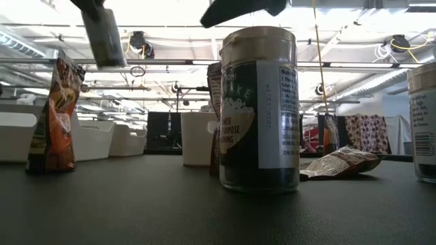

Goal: Sort spices by type
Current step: Put the gold seasoning bottle into the gray bin

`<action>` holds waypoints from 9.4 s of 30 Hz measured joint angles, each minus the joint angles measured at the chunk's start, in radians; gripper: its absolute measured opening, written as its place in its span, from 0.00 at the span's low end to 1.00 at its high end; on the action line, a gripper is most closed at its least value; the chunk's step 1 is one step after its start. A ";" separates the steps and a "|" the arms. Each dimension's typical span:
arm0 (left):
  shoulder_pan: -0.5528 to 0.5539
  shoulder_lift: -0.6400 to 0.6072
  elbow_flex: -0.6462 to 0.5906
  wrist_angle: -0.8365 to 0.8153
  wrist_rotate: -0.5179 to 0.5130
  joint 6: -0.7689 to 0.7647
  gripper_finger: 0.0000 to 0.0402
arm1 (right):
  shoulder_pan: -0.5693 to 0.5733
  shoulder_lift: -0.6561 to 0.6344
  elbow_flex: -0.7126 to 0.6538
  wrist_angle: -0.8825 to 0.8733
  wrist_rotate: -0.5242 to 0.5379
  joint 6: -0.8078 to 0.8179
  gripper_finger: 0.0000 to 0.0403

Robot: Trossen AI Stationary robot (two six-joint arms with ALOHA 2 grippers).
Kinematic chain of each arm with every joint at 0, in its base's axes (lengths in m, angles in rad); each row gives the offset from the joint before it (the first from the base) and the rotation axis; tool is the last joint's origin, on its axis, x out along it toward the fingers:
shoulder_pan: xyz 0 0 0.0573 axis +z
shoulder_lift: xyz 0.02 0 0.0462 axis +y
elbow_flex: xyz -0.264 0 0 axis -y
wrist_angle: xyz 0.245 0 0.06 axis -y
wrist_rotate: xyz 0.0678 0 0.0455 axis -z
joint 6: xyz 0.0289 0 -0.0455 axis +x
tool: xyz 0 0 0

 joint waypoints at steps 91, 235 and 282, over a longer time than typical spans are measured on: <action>-0.415 0.097 -0.461 1.258 0.313 -0.212 0.85 | 0.048 -0.166 0.056 -0.826 0.311 0.249 0.66; -0.415 0.924 -0.056 1.356 0.098 -0.016 0.85 | 0.093 -0.450 -0.467 -0.267 0.304 0.153 0.66; -0.455 0.559 -0.039 1.106 0.087 -0.095 0.70 | 0.093 -0.450 -0.468 -0.267 0.278 0.153 0.66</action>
